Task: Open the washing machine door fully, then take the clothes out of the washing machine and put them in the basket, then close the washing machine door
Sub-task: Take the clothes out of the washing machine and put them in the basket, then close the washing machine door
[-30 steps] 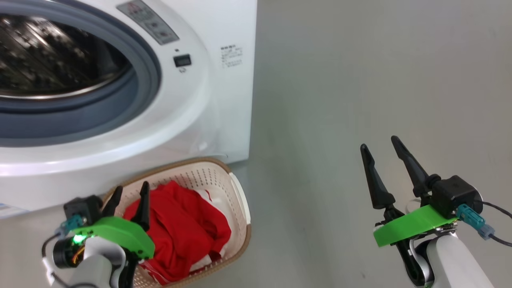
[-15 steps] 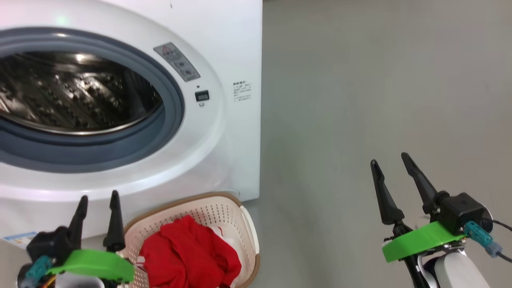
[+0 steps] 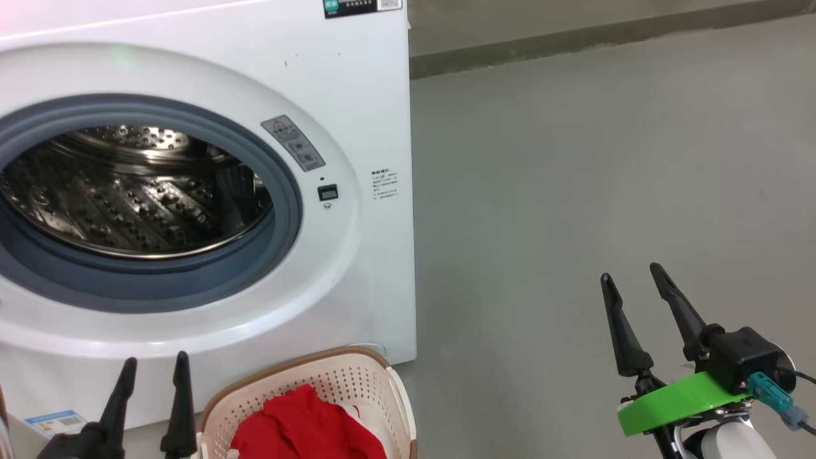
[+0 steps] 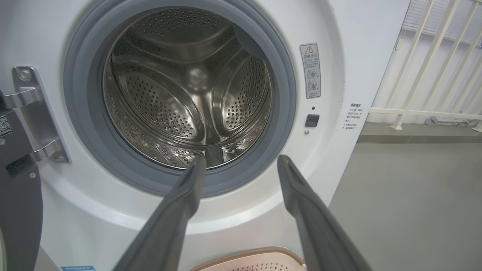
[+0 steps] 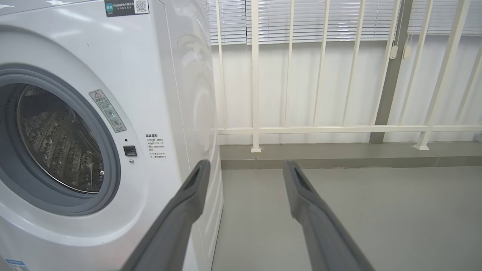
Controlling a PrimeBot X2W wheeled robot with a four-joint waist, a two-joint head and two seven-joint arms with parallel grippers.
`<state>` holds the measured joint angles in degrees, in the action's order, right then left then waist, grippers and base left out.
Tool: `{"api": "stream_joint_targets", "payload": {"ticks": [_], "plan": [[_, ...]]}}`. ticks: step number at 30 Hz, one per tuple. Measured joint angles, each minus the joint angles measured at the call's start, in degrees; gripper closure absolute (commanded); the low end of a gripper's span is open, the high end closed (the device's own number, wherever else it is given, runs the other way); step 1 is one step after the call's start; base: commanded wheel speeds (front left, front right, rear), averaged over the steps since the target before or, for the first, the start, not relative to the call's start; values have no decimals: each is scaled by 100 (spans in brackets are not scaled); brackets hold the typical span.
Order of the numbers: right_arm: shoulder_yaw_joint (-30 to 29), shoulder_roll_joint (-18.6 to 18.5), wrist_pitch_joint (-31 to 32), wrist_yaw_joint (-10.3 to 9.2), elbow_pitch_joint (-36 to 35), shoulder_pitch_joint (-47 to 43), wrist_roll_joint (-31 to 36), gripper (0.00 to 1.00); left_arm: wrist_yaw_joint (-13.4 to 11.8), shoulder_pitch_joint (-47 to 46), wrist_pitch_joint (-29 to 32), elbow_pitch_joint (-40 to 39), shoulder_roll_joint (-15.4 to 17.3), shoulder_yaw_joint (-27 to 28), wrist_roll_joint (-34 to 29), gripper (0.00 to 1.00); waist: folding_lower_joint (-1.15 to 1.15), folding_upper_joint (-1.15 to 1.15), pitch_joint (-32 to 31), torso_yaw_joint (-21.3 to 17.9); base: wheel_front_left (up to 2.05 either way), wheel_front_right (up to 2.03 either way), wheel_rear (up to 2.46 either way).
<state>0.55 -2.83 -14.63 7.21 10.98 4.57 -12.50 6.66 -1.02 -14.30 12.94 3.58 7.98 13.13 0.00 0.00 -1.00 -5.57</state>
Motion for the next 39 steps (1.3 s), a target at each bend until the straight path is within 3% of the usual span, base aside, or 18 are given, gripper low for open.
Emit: {"api": "stream_joint_targets", "payload": {"ticks": [39], "plan": [[-153,16,0,0,-167,-347,-1,0,52,344,0,-382,-80,163,-213,0,0,0,-267,-27,-14,14,0]]}}
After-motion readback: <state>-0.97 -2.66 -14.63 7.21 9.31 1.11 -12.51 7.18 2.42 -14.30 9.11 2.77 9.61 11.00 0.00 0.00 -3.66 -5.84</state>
